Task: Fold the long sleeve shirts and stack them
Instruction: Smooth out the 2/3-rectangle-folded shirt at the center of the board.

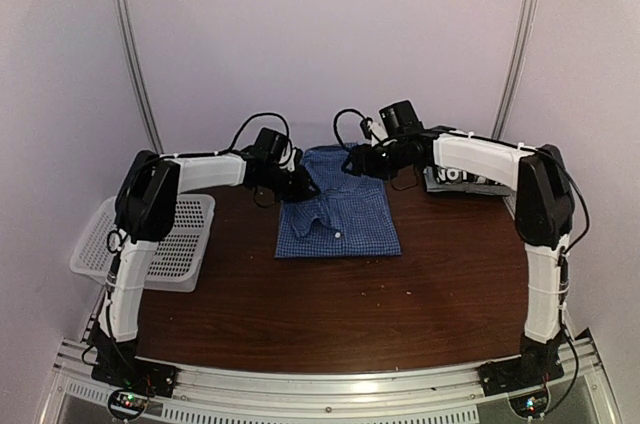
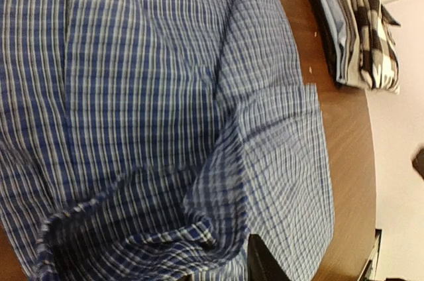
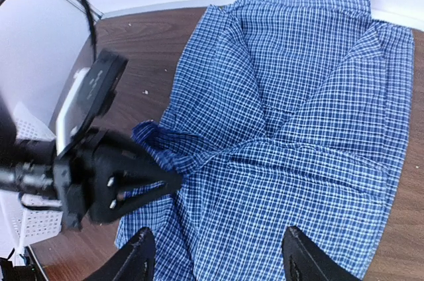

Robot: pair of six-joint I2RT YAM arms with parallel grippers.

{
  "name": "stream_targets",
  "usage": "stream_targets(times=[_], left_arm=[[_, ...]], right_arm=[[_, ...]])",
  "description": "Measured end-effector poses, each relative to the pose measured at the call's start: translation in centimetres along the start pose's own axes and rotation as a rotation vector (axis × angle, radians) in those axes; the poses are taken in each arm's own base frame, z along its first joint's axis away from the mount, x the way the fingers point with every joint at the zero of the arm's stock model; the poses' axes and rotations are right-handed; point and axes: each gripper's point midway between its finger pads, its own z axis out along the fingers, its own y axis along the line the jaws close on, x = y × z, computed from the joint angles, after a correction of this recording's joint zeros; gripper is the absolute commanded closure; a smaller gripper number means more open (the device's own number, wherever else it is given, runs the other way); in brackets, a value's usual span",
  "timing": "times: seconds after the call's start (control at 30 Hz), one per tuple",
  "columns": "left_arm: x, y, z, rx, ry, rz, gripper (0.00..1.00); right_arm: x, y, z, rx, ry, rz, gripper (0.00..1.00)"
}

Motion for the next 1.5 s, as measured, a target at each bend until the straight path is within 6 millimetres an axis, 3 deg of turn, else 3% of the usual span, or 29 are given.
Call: stream_targets(times=[0.1,0.2,0.37,0.53,0.77,0.87,1.13,1.4,1.5], left_arm=[[-4.0,0.0,0.5,0.001,-0.073,0.007,0.71],[-6.5,1.4,1.0,-0.007,-0.113,-0.007,0.71],[-6.9,4.1,1.1,-0.050,-0.096,-0.044,0.64],[-7.5,4.1,-0.6,-0.065,-0.103,-0.030,0.61],[-6.8,2.2,-6.6,-0.086,-0.129,0.004,0.62],[-5.9,2.4,-8.0,-0.093,-0.132,0.010,0.62],[-2.5,5.4,-6.2,-0.129,-0.052,-0.014,0.60],[-1.8,6.4,-4.5,-0.123,-0.019,-0.016,0.58],[-1.7,7.0,-3.6,-0.128,-0.009,-0.021,0.60]], right_arm=[[-0.2,0.9,-2.6,-0.015,-0.036,-0.013,0.33],[0.7,0.7,-3.5,-0.010,-0.036,-0.017,0.32],[3.3,-1.6,-1.8,0.051,0.015,-0.013,0.34],[4.8,-4.7,1.1,0.129,0.055,-0.013,0.34],[5.0,-10.3,3.5,0.252,0.073,0.013,0.36],[4.4,-11.6,3.8,0.279,0.062,0.015,0.40],[3.5,-12.2,4.5,0.284,0.046,0.002,0.63],[3.8,-12.8,4.6,0.297,0.057,0.005,0.63],[3.7,-13.1,4.5,0.301,0.056,0.009,0.71]])
